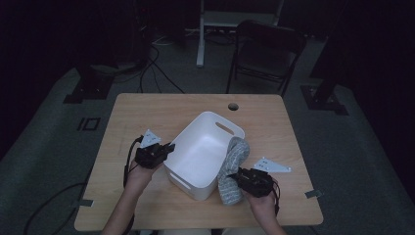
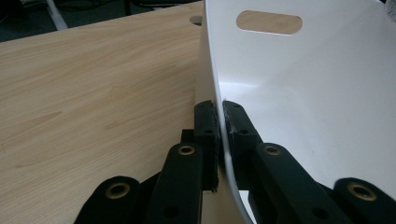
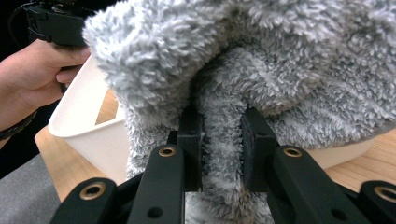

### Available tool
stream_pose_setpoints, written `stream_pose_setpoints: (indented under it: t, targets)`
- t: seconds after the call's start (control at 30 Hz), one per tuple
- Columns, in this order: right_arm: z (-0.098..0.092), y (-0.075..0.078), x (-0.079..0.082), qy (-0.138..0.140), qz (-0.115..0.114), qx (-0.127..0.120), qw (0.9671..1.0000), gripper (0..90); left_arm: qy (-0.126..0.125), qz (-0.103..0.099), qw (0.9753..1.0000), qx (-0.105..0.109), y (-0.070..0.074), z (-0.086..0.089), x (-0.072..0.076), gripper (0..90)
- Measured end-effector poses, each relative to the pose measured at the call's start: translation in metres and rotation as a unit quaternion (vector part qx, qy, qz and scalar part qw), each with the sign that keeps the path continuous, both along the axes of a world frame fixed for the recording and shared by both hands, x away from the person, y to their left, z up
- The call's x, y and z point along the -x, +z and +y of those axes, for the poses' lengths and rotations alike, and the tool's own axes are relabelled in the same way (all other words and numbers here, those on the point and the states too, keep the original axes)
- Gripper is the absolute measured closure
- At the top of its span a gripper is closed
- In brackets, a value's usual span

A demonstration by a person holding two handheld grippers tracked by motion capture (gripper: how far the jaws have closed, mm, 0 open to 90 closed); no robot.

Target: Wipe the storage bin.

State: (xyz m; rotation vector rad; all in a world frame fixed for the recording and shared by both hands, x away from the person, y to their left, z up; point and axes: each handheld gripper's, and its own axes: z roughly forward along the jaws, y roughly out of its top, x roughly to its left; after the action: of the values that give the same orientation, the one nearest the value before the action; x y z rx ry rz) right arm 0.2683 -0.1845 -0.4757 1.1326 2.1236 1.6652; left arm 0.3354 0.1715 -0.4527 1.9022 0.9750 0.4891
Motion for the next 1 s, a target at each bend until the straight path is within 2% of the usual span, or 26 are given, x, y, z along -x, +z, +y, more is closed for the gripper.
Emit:
stream_pose_setpoints:
  t: [0.13,0.27,0.33,0.57,0.6,0.7,1.0]
  targets:
    - [0.0,-0.002,0.0,-0.001,-0.005,0.01,0.9999,73.3,0.001,-0.001,1.0,-0.003,0.0,0.0,0.0,85.3]
    - [0.003,-0.009,-0.002,0.001,0.01,0.021,0.9997,72.7,-0.002,0.0,1.0,-0.002,0.0,0.0,0.0,85.2]
    - [0.004,-0.013,-0.003,0.003,0.021,0.019,0.9996,72.8,-0.001,0.0,1.0,-0.003,0.0,-0.001,0.0,85.2]
    - [0.005,-0.02,-0.006,0.002,0.031,0.027,0.9992,73.0,-0.001,0.0,1.0,-0.003,0.0,-0.001,0.001,85.2]
    - [0.005,-0.024,-0.007,0.003,0.04,0.034,0.9986,73.1,-0.001,0.0,1.0,-0.003,0.0,-0.001,0.001,85.1]
    - [0.005,-0.029,-0.01,0.0,0.051,0.032,0.9982,73.2,0.0,-0.002,1.0,-0.007,0.0,-0.002,0.001,85.1]
    - [0.005,-0.039,-0.016,-0.002,0.074,0.044,0.9963,73.1,0.0,-0.001,1.0,-0.005,0.0,-0.003,0.001,84.9]
